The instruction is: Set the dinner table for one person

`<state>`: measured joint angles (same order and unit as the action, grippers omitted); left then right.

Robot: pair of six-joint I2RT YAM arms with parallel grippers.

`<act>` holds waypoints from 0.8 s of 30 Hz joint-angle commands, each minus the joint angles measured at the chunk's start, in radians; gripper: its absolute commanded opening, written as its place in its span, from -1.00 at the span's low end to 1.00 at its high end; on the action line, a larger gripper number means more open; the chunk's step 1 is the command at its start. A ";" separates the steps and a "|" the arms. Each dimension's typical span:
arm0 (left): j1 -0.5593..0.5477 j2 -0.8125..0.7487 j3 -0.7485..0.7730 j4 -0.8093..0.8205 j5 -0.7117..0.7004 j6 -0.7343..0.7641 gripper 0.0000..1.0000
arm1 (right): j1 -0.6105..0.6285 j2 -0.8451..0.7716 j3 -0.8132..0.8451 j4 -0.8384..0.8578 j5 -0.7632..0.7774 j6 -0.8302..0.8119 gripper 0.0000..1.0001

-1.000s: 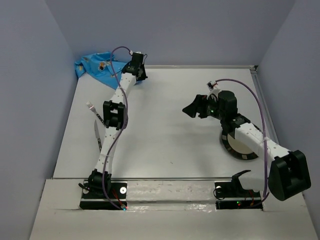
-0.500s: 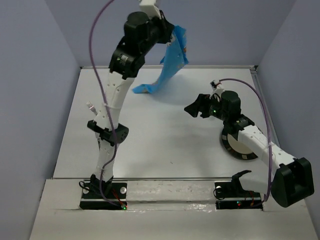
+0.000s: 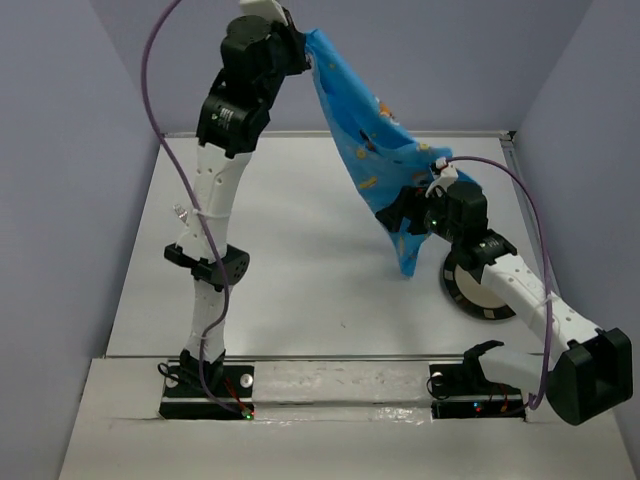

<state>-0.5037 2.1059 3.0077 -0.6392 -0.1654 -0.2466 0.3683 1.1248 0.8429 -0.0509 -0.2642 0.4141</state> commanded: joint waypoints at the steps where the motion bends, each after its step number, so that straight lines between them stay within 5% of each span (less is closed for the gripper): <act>1: 0.002 0.087 -0.013 -0.085 -0.146 0.061 -1.00 | 0.011 0.032 0.047 0.000 -0.009 -0.017 0.85; 8: 0.031 0.245 -0.013 -0.119 -0.267 0.095 -1.00 | 0.011 0.151 0.073 -0.020 -0.050 -0.015 0.84; 16: 0.091 0.299 -0.015 -0.105 -0.200 0.089 -1.00 | 0.020 0.412 0.159 -0.027 0.017 0.005 0.22; 24: 0.111 0.315 -0.013 -0.097 -0.152 0.086 -1.00 | 0.020 0.667 0.343 -0.015 0.213 0.025 0.30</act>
<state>-0.3878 2.4485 2.9826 -0.7883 -0.3470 -0.1761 0.3813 1.7050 1.0500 -0.0898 -0.1875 0.4389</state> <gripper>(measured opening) 0.018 0.637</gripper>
